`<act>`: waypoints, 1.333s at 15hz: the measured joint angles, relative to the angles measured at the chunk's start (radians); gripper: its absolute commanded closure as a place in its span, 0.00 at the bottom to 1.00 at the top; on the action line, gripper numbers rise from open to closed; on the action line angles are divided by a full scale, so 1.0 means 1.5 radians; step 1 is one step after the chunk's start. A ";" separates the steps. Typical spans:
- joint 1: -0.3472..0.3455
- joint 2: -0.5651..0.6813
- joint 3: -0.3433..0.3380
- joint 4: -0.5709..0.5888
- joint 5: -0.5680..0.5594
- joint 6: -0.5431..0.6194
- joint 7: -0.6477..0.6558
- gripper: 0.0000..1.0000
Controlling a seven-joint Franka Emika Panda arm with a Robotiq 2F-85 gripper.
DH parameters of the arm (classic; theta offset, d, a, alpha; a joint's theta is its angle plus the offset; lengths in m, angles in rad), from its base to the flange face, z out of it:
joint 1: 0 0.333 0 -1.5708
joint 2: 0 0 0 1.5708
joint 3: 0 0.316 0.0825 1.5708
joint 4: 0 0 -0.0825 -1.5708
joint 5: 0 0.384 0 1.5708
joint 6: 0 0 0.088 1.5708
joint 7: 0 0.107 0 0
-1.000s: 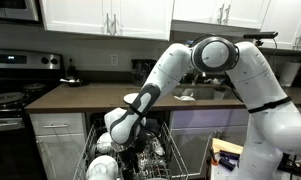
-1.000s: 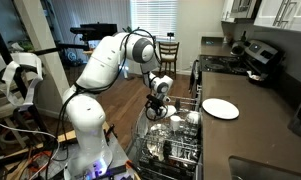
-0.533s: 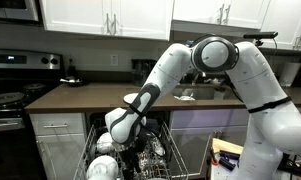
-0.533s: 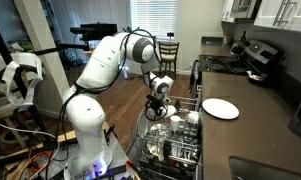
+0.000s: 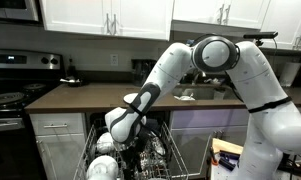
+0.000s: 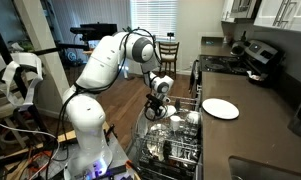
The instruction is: Remove one plate from the dishwasher rack and place it on top of the white plate on the countertop
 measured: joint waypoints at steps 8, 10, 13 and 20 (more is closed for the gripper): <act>0.002 0.000 0.002 0.002 0.000 -0.009 0.000 0.08; 0.002 0.000 0.000 0.002 -0.002 -0.009 0.000 0.16; 0.002 0.000 0.001 0.002 -0.002 -0.019 0.000 0.42; 0.003 -0.002 0.003 0.004 -0.002 -0.074 0.000 0.89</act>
